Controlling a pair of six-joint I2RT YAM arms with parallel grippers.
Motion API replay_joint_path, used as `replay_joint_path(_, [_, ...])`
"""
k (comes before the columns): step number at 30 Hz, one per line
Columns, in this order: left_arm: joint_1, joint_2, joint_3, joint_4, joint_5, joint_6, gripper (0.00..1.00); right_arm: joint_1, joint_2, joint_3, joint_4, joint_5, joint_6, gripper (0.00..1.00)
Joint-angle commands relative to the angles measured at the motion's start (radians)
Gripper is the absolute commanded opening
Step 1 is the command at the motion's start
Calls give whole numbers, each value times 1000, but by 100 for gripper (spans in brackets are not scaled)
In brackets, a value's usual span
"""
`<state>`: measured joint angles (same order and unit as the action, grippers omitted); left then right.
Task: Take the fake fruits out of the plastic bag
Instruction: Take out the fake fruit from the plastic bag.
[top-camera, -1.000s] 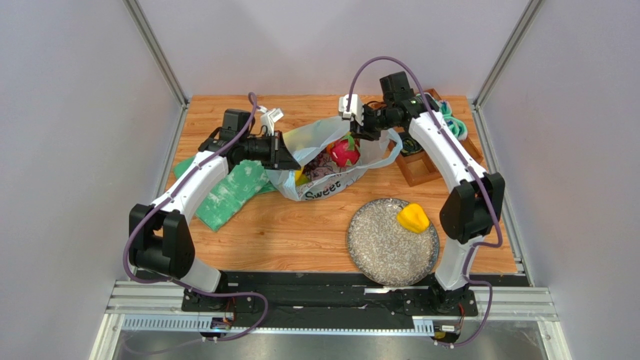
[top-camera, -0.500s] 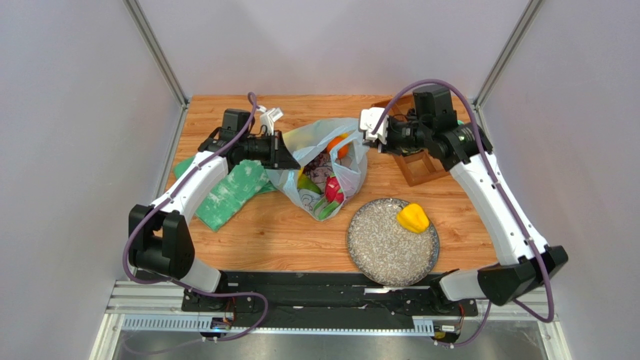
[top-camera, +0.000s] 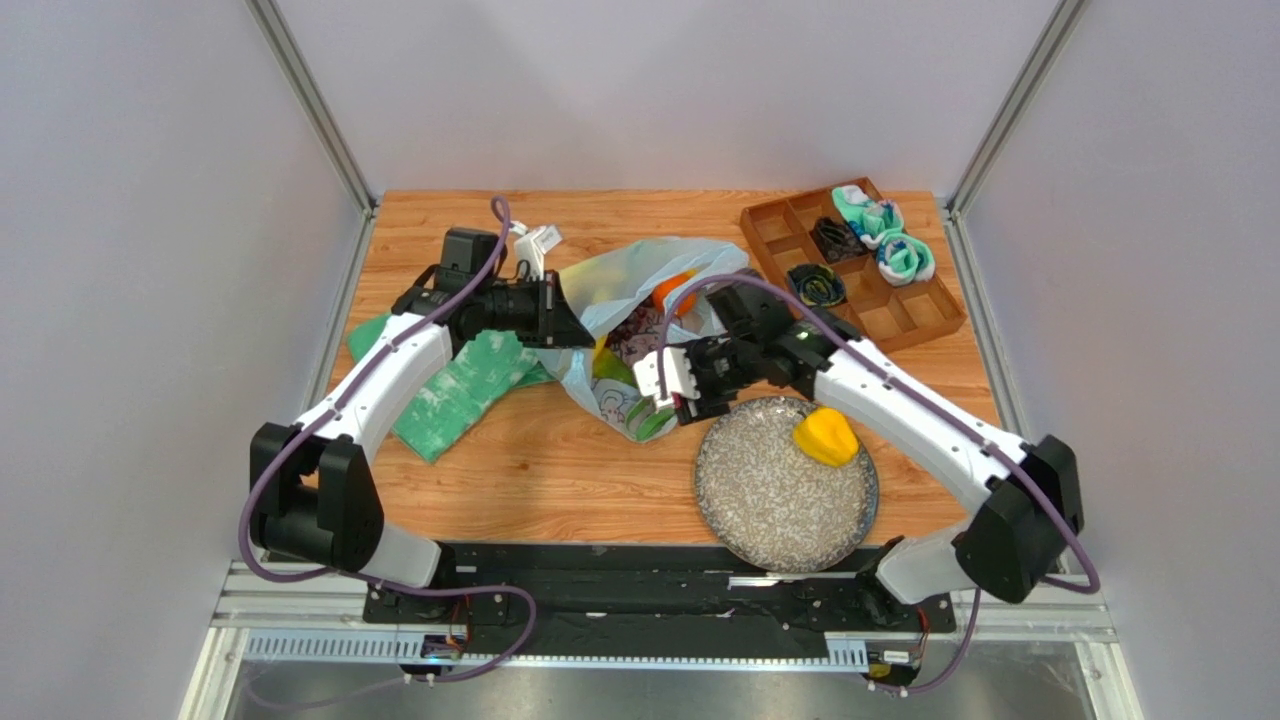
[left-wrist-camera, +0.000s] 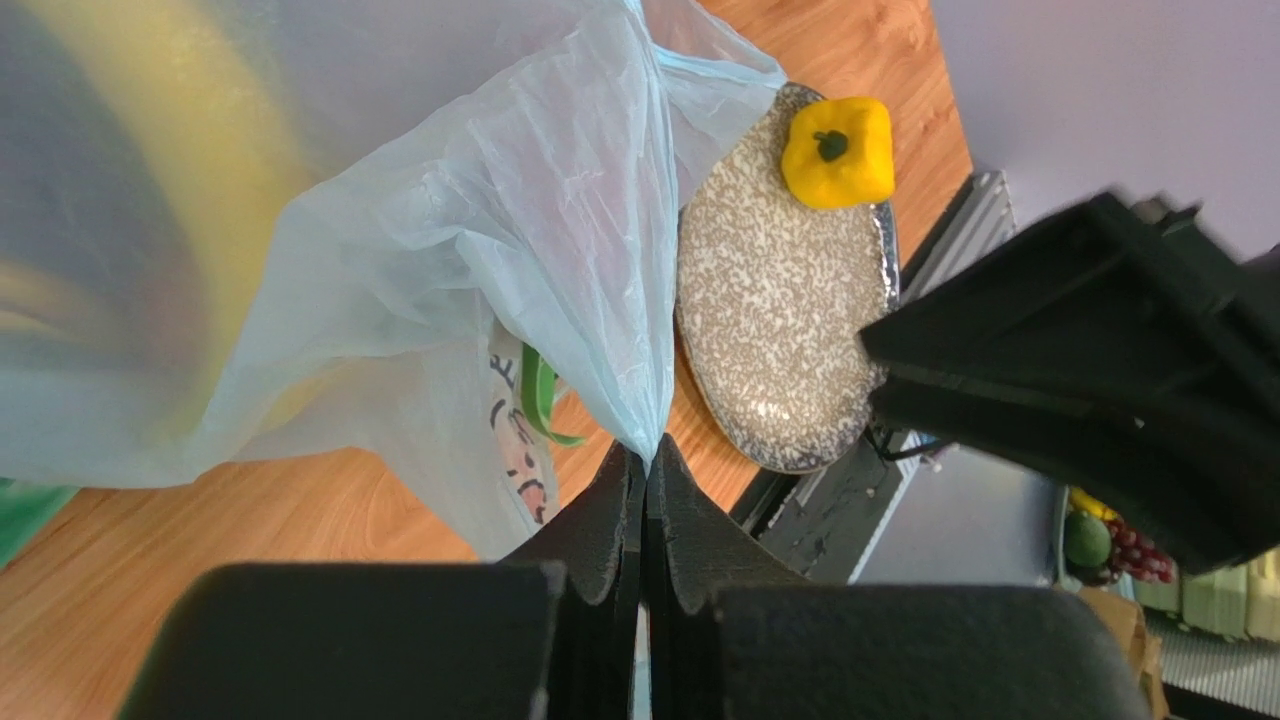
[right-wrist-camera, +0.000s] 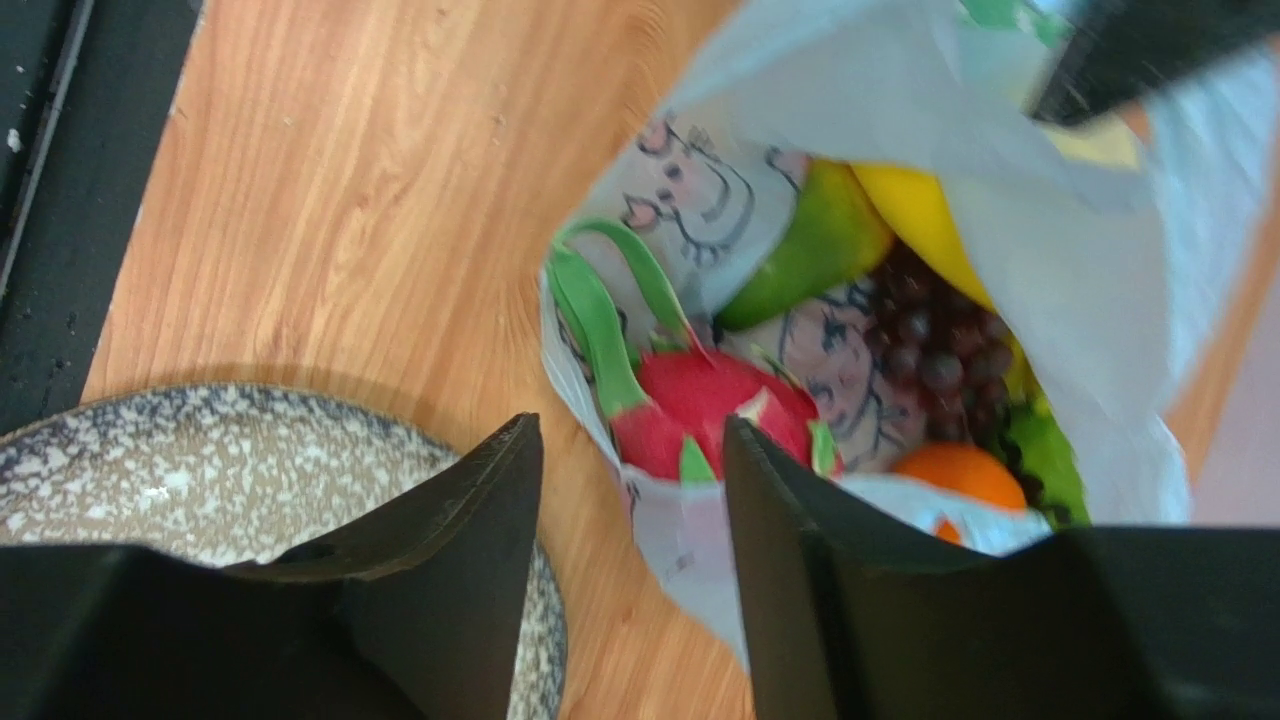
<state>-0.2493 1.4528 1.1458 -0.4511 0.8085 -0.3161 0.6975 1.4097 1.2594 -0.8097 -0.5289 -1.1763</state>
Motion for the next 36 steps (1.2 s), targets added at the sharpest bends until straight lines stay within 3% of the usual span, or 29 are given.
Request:
replay_joint_path(1, [5, -65, -6, -26, -57, -4, 0, 85, 139, 61, 49, 33, -107, 49])
replay_joint_path(5, [27, -89, -9, -32, -37, -40, 0, 122, 280, 136, -40, 92, -152, 47])
replay_joint_path(10, [36, -127, -21, -15, -31, -38, 0, 140, 428, 257, -103, 173, -79, 46])
replay_joint_path(17, [53, -206, -95, 8, -34, -43, 0, 149, 527, 324, -147, 276, -77, 45])
replay_joint_path(25, [59, -256, -146, 20, -35, -52, 0, 151, 592, 367, -220, 351, -62, 39])
replay_joint_path(36, [70, -259, -143, 32, -35, -61, 0, 168, 623, 362, -186, 450, -25, 45])
